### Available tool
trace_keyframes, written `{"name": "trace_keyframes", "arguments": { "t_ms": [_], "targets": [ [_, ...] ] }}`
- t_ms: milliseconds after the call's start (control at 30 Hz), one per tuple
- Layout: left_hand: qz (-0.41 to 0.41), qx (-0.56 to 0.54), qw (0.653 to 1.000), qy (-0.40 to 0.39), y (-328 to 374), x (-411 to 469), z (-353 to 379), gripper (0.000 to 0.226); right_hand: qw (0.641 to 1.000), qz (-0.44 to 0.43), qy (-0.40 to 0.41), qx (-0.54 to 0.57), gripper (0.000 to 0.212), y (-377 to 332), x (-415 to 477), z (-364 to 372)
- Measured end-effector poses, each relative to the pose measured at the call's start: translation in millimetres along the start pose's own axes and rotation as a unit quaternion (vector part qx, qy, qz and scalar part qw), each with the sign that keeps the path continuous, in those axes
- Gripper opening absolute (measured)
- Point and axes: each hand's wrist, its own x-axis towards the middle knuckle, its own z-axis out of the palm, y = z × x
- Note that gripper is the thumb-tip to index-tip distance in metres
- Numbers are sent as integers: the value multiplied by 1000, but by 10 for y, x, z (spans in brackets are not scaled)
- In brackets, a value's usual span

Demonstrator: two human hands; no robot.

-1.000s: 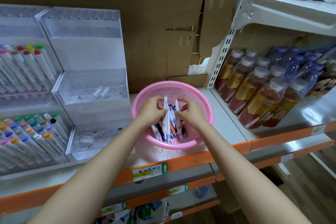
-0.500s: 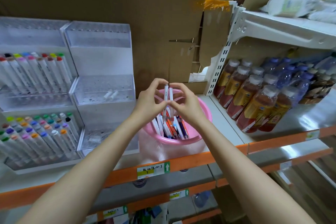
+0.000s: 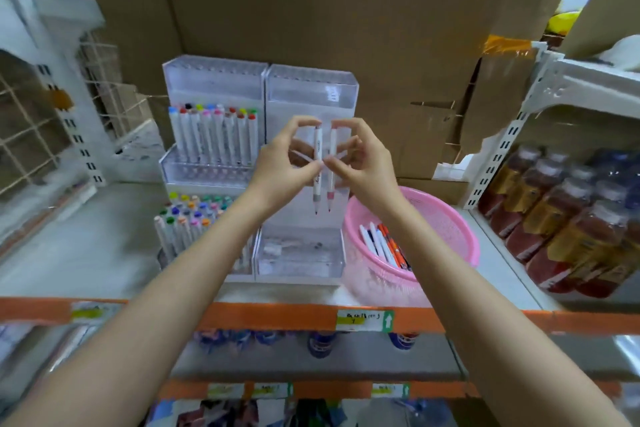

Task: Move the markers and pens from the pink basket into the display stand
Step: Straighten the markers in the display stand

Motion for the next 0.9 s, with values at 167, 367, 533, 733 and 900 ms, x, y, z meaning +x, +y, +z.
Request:
{"name": "trace_keyframes", "arguments": {
  "t_ms": [167,367,533,733,900],
  "targets": [
    [4,58,997,57,-83,-30,-618,48,999,-25,-17,12,43,-228,223,491],
    [12,105,988,117,-301,62,-1320,48,999,-49,-9,16,41,-432,578,1036],
    [43,128,986,96,-381,169,-1684,49,998,-64,-4,17,43,-586,820,1471],
    [62,137,983,103,-564,320,-1988,50,995,-83,50,-22,43,-651,988,1857],
    [65,97,989,86,-756,388,-2100,48,990,-110,71,-56,40,-603,1053,2074]
  ]
}}
